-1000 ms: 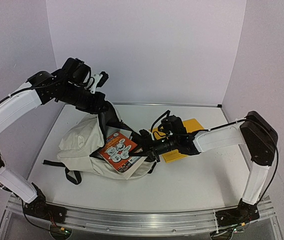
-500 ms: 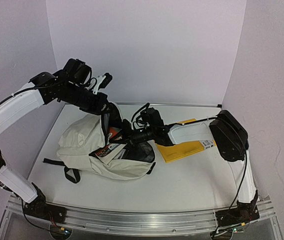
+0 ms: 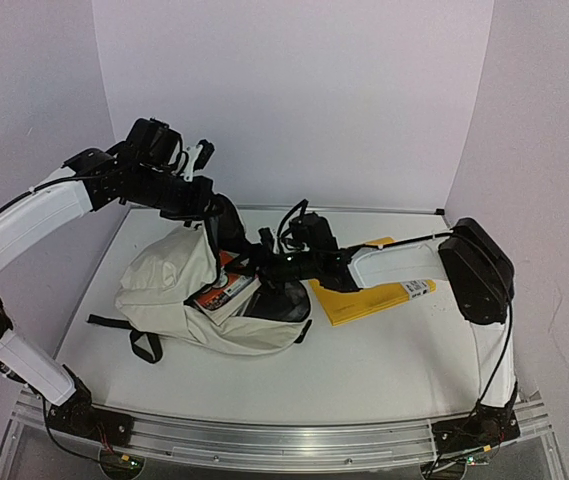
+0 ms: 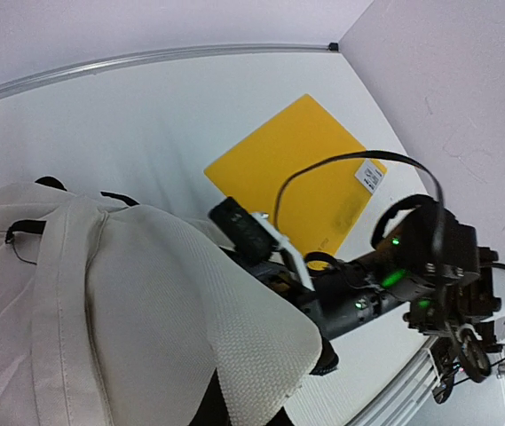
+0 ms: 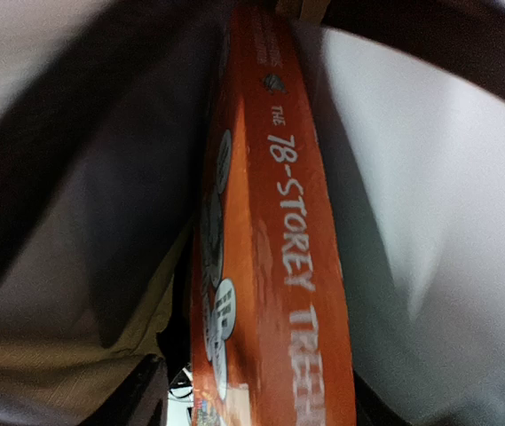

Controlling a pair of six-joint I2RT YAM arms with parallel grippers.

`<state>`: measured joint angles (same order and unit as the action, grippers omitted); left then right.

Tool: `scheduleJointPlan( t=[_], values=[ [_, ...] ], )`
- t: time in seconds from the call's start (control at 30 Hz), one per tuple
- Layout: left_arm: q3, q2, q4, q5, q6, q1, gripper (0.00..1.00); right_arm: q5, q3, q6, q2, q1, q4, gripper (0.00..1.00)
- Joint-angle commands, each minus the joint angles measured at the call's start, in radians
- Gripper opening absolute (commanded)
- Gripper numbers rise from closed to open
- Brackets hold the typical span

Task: Pack the student bag
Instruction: Place the book in the student bag.

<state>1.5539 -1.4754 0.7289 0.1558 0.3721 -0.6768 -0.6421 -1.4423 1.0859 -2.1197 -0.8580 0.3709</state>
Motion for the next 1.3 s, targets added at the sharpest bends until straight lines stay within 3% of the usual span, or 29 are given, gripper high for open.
scheduleJointPlan(
  t=[0.0,0.2,0.63,1.1,1.27],
  values=[
    [0.022,0.070,-0.129,-0.005,0.026,0.018,0.00,0.122,0.037,-0.101,0.192,0.004,-0.090,0.64],
    [0.024,0.073,-0.129,0.000,0.016,0.024,0.00,0.263,0.062,-0.206,0.267,0.004,-0.320,0.71],
    [0.029,0.057,-0.135,0.022,0.010,0.031,0.00,0.350,0.120,-0.209,0.300,-0.011,-0.458,0.63],
    [0.038,0.034,-0.137,0.047,0.004,0.038,0.00,0.228,0.049,-0.186,0.217,-0.063,-0.385,0.27],
    [0.016,0.042,-0.164,0.156,-0.049,0.037,0.00,0.251,-0.044,-0.201,0.149,-0.064,-0.349,0.18]
  ],
)
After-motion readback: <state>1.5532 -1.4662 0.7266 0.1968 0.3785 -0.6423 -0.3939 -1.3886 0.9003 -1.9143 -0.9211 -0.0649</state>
